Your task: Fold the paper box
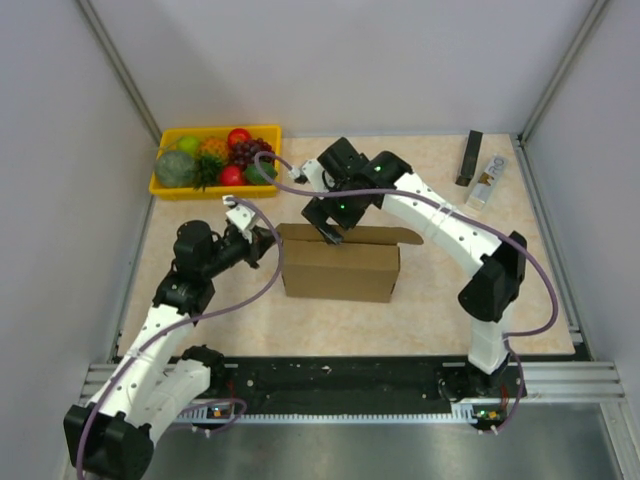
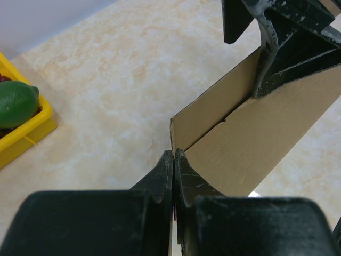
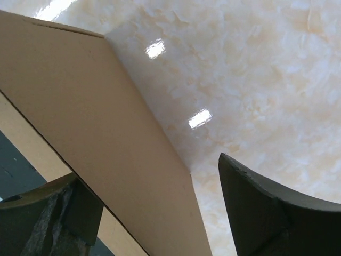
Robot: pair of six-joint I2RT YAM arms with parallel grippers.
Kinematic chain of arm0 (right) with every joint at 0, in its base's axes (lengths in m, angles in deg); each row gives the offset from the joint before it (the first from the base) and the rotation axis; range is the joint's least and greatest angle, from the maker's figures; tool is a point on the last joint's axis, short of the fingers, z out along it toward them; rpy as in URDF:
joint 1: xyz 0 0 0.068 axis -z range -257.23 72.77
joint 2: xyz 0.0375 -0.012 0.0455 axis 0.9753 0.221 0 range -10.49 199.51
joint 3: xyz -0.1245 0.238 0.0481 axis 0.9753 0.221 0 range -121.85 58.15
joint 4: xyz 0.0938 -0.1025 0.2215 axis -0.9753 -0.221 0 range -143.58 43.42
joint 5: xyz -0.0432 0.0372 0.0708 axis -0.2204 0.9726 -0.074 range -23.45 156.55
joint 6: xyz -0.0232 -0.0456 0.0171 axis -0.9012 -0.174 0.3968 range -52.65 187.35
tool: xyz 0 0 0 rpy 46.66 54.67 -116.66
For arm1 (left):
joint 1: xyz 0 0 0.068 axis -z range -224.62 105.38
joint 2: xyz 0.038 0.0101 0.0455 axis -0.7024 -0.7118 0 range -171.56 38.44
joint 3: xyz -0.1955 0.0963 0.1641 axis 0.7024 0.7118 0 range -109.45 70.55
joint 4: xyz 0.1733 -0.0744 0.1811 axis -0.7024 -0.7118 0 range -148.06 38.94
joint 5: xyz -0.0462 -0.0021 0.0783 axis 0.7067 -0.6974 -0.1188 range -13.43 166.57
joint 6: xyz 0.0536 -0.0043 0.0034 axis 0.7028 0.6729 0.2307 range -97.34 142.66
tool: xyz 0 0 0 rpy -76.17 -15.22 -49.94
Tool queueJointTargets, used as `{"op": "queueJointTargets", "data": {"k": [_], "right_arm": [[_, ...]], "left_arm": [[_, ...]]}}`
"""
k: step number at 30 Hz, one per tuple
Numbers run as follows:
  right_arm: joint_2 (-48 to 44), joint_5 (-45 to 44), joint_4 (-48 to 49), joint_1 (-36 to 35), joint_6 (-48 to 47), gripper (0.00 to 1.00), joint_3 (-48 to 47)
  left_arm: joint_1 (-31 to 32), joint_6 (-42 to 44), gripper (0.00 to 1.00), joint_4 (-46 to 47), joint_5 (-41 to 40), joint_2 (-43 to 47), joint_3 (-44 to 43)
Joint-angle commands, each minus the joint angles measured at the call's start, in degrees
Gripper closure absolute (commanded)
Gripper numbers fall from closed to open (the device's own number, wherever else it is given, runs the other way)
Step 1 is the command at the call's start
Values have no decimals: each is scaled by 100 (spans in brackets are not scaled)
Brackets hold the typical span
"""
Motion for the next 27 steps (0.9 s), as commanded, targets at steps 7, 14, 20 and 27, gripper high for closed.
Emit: {"op": "queueJointTargets", "data": {"k": [7,14,20,27], "right_arm": [[-1656,254,191,657,1544,11,954],[-2958,1028,340,1720,1676,2,2413],[-3055,1240,367,2064,1395,31,2599],[-3011,1179,366,2038,1281,58,2766]], "left_arm": [[18,-409,100,288,-422,251,136],[18,-330,100,218,-360,120,-31],[18,-294,100,209,-386,128,-5],[18,-294,100,-20,-404,84,-75]]}}
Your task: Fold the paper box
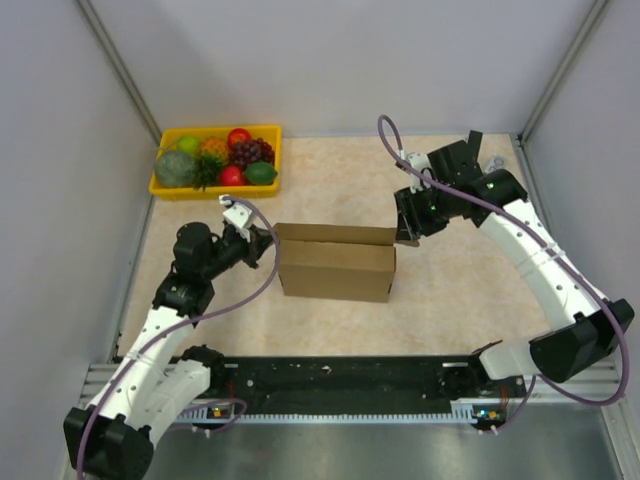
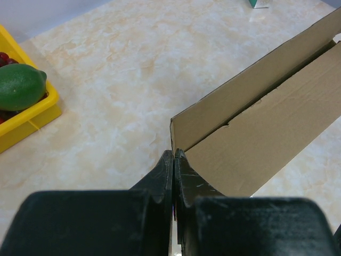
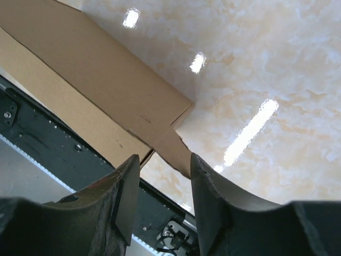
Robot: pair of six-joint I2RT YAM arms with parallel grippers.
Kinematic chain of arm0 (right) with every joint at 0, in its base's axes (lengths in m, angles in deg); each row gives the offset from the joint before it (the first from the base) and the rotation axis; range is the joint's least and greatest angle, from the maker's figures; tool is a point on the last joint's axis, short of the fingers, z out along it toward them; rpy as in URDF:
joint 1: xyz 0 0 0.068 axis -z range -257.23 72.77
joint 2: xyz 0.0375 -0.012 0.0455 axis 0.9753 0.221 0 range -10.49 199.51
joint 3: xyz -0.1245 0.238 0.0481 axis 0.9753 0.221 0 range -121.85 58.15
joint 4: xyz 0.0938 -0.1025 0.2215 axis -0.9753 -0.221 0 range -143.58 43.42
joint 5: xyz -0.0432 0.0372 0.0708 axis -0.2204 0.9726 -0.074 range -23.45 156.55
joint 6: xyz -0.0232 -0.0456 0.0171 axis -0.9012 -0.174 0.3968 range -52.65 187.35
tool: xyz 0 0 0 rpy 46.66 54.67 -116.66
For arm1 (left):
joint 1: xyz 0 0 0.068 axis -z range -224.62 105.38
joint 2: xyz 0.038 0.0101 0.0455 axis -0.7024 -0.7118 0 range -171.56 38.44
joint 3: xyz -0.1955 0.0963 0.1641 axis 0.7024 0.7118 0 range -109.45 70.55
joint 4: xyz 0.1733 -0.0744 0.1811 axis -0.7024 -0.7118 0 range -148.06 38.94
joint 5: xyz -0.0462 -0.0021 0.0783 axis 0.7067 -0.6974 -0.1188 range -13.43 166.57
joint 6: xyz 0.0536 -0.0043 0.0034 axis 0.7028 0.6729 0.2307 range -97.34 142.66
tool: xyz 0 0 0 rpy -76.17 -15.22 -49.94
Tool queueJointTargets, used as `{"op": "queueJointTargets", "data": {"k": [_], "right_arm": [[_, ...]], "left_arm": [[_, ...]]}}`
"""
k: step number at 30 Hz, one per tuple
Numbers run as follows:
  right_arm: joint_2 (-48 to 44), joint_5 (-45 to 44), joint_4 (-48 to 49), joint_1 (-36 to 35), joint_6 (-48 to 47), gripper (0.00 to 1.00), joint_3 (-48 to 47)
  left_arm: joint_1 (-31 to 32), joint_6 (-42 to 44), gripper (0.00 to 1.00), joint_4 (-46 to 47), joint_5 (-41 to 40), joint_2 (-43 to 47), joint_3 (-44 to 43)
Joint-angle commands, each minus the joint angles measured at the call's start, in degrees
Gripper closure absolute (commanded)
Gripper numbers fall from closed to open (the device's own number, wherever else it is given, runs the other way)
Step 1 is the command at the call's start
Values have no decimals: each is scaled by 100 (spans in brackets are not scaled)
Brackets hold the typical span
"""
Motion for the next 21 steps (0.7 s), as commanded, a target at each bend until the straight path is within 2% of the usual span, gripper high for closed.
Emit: {"op": "queueJointTargets", "data": {"k": [1,4,5,7,8,10,11,13,14,21], "right_arm": [[-30,82,130,-17,-110,59,28],[-82,-6,122,-26,-197,60,45],[-83,-32,130,-26,-198,65,54],[-56,-120,113,-35,-171,68,72],[-56,-121,121,-43,-154,74,115],[-21,-147,122,-140,-57,78,133],[-12,-164,113,-201,-5,85,142],[23,-226,122,-411,197,90,107],[49,-278,104,-482,311,98,55],[67,-428,165,-553,1734,100,36]], "left_arm": [[14,36,100,52,24,-51,-169],[14,1,100,52,33,-95,-204],[14,1,100,44,42,-95,-213],[14,-8,100,9,7,-87,-213],[14,-26,100,0,-19,-78,-213],[14,-113,100,-70,-37,-95,-240],[14,-148,100,-88,-2,-113,-275],[14,-297,100,-149,15,-130,-301],[14,-324,100,-176,24,-139,-336],[14,-746,100,-203,42,-104,-389]]}}
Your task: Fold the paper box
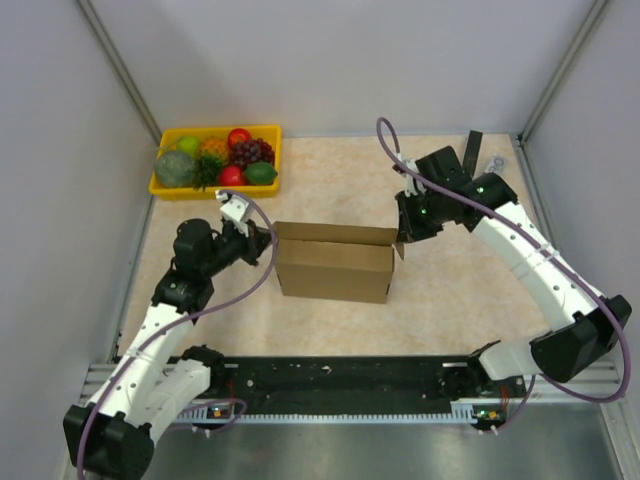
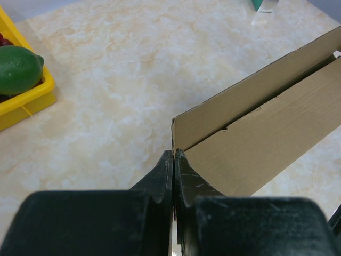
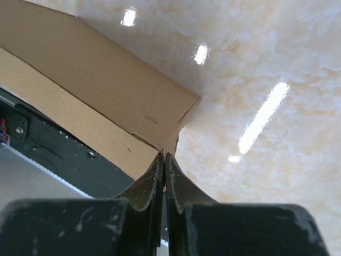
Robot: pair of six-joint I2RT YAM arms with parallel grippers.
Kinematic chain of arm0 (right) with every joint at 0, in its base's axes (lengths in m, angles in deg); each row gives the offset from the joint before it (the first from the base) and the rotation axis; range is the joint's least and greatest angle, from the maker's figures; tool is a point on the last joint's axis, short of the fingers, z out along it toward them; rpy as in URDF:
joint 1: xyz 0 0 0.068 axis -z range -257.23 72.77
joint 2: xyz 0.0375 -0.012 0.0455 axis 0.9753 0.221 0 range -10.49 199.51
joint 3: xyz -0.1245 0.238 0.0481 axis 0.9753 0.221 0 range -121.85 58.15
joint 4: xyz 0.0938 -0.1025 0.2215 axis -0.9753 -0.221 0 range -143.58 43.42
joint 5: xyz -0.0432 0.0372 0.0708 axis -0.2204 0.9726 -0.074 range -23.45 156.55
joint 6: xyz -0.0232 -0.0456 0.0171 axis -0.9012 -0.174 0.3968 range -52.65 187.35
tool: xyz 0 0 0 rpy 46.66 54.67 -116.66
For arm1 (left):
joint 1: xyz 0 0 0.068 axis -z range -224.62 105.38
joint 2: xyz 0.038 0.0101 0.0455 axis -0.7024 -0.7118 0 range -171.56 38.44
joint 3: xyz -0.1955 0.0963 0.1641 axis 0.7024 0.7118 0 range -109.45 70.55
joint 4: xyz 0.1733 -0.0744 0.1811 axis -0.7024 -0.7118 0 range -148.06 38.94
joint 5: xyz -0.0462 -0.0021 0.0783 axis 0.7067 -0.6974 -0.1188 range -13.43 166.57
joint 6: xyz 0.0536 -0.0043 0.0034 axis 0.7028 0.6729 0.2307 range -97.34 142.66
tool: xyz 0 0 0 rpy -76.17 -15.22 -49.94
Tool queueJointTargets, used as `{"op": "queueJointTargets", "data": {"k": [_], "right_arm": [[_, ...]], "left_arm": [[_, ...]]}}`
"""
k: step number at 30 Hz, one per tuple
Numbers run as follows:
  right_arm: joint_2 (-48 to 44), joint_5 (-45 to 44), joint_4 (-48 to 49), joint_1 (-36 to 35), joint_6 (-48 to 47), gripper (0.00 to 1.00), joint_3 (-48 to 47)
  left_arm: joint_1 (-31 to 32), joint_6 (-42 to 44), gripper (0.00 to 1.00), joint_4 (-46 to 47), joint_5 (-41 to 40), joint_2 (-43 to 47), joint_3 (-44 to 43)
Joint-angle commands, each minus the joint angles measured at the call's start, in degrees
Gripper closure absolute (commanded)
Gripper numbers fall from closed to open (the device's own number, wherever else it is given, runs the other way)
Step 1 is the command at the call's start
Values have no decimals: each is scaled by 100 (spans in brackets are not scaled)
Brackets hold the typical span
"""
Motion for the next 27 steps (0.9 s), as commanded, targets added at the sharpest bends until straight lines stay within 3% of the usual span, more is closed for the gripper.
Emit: {"op": "queueJointTargets", "data": {"k": [1,15,27], "right_arm": [[30,-24,159,-125,1099,100,-51],[161,-208,537,-178,2805,100,230],[-181,-1191,844,-397,2050,100,775]], "left_arm": [[27,-455,100,-4,199,27,-223],[36,-1089,100,190,164,62,-100],[44,-1212,100,-21,217,88,-276]]}}
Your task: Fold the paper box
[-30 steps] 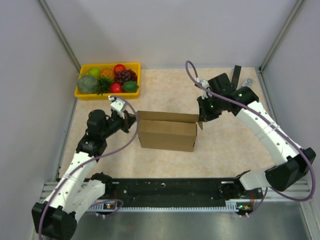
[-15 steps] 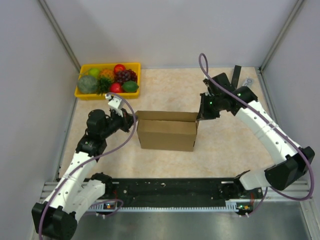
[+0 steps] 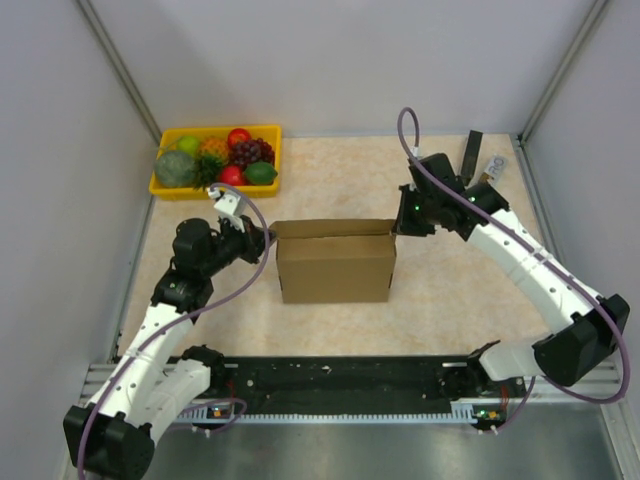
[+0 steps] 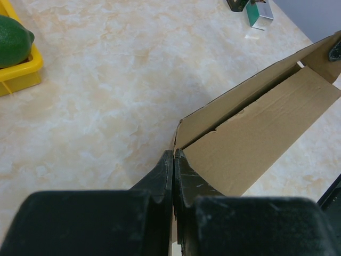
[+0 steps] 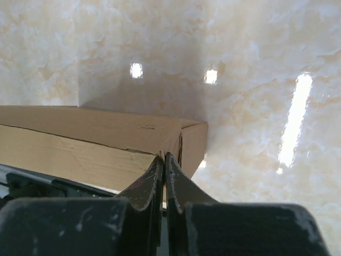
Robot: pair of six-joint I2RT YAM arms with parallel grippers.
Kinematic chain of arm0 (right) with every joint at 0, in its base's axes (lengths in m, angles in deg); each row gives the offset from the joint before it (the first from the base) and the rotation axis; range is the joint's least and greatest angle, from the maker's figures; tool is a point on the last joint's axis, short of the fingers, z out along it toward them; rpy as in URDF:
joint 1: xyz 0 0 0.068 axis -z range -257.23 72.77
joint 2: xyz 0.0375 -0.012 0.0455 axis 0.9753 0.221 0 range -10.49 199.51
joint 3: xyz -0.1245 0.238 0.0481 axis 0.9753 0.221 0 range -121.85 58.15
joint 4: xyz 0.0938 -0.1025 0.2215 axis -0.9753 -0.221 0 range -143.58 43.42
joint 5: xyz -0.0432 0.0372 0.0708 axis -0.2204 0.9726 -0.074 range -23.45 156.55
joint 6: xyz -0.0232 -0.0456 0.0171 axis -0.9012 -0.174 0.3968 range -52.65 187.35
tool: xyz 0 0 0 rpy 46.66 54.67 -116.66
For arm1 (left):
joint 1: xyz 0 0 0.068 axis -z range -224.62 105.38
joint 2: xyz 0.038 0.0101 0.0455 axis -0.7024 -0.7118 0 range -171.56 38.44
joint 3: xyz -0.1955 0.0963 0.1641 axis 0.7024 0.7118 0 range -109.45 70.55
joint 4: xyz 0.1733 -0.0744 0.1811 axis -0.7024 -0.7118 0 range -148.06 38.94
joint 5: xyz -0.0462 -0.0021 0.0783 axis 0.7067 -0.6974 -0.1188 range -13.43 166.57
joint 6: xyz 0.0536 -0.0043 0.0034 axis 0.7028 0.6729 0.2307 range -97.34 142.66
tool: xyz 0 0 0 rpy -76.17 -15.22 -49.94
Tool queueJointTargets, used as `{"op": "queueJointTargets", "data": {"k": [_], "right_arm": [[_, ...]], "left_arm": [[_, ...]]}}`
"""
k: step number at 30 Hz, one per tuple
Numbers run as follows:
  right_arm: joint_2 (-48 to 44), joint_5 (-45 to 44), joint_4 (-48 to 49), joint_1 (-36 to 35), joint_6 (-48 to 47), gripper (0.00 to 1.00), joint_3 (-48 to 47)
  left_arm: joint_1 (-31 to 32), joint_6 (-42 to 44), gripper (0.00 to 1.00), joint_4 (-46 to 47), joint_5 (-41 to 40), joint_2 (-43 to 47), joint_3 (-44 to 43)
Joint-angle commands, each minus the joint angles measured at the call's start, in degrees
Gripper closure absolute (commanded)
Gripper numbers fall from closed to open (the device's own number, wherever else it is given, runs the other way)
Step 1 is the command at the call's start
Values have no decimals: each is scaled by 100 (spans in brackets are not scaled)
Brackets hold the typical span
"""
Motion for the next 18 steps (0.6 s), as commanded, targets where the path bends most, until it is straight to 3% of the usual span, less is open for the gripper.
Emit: {"op": "queueJointTargets", "data": {"k": [1,8,14,18], "right_arm": [[-148,-124,-21,-257,-326,100,388],[-746,-809,603,-644,-405,100,951],[-1107,-1240,893,-943,-353,100,1101],[-1142,-1363,1095,-1206,-177,100,1277]], "left_arm": [[71,-228,100,14,377,73,-269],[71,-606,96,-223,526,-58,-436],[79,-896,100,-671,464,-94,-735],[158,-1554,100,-909,228,-260,-946]]}}
